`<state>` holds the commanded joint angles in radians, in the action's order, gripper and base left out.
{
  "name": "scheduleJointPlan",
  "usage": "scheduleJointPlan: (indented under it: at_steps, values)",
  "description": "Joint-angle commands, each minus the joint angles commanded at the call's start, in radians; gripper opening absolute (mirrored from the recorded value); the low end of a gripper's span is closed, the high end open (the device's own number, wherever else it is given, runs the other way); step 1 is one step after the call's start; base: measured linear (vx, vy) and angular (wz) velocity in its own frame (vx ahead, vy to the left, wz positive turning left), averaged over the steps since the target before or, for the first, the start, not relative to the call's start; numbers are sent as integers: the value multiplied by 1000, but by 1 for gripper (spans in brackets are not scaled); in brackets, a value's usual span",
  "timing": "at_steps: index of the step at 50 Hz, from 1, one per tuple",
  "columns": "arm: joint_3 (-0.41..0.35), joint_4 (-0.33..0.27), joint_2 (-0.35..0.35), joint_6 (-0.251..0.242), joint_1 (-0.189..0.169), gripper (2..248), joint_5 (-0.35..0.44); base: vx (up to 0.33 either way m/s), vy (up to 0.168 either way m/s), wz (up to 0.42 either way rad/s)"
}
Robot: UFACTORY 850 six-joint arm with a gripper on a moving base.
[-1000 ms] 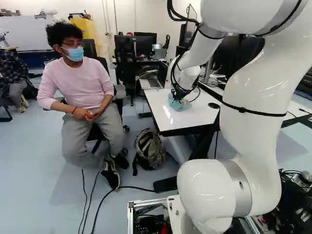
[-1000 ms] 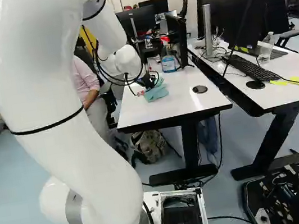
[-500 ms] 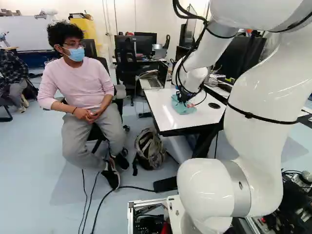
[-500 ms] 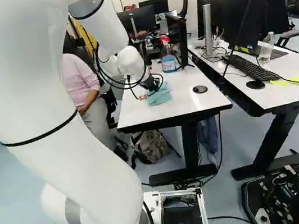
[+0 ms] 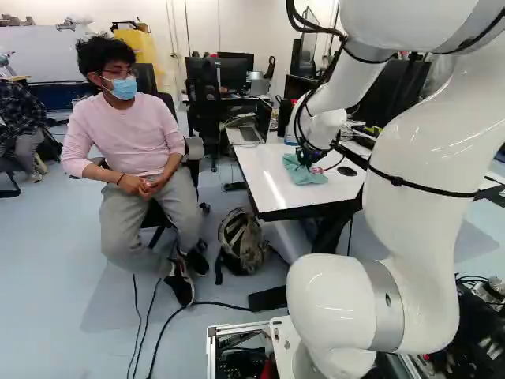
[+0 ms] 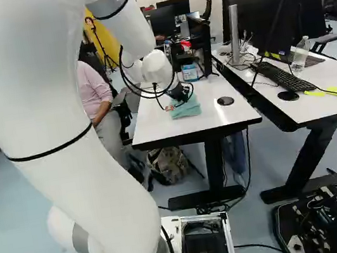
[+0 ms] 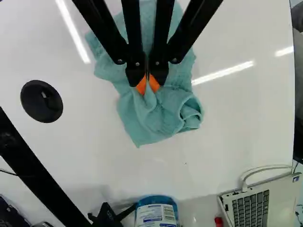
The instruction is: Clean the table with the green towel
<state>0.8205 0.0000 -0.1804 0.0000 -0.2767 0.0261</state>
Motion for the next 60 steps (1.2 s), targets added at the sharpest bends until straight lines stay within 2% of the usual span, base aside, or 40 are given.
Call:
scheduleJointPlan:
  at_steps: [15,27,43,60]
  values:
    - [62,0,-54,0,-36,28,0,0,0,0]
    - [124,0,-106,0,-43,28,0,0,0,0]
    - [205,0,-172,0,-28,28,0,0,0,0]
    - [262,0,-218,0,12,28,0,0,0,0]
